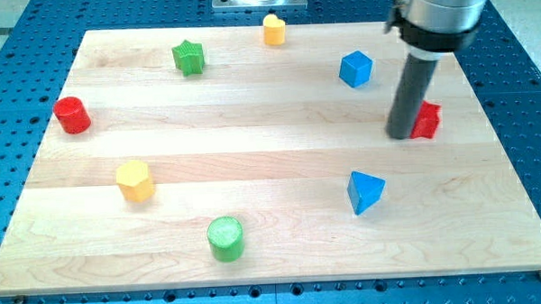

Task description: Slightly push the red circle downwards

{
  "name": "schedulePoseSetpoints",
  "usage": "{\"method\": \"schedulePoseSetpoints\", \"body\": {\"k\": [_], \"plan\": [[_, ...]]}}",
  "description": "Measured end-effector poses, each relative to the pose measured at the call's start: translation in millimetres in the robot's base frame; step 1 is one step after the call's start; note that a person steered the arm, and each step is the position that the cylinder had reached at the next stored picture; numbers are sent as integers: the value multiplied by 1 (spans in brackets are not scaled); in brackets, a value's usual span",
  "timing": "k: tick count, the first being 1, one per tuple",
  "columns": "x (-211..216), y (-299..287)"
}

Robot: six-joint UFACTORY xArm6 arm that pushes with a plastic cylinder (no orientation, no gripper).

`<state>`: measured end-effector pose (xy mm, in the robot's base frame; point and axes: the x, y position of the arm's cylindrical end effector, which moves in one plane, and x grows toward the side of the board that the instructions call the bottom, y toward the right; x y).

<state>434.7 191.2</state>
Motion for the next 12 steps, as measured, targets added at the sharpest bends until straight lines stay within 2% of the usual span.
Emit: {"method": "schedulePoseSetpoints", "body": {"k": [1,3,7,8,9,10,11,12], "plan": [[2,20],[-4,-63],[-19,-59],[-37,-107],[-51,-210],[-56,-255],[-102,-341],[-128,-430]]}}
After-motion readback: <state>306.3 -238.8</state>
